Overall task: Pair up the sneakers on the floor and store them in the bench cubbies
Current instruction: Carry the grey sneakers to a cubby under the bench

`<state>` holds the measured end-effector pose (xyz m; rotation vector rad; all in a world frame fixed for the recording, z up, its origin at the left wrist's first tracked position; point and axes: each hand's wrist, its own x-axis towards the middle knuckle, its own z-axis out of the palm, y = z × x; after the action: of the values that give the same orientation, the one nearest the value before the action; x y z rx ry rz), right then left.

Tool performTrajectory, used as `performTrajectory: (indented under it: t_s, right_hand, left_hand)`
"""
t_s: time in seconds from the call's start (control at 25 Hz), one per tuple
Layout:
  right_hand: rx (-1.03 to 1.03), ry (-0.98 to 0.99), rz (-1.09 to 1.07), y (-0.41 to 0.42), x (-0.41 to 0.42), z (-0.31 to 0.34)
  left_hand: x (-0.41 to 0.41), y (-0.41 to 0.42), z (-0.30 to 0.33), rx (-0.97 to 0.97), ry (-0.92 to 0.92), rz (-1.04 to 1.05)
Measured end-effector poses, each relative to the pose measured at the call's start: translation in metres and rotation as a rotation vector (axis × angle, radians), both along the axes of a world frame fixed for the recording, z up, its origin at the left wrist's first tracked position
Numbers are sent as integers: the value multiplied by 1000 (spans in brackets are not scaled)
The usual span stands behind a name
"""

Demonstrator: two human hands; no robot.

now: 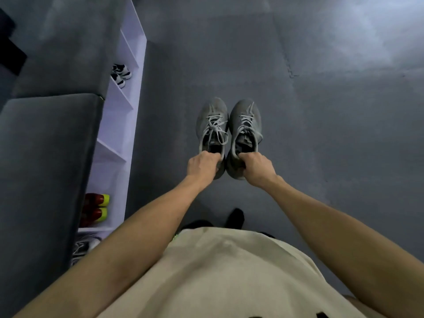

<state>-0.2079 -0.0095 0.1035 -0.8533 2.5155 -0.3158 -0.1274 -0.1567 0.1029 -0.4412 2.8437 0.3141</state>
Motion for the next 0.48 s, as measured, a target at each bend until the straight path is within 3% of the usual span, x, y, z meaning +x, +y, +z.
performTrajectory:
  t_s: [0.48]
  right_hand:
    - [44,47,80,-180,-288,-9]
  left_hand:
    - [-277,-175,-19,27,-1,71]
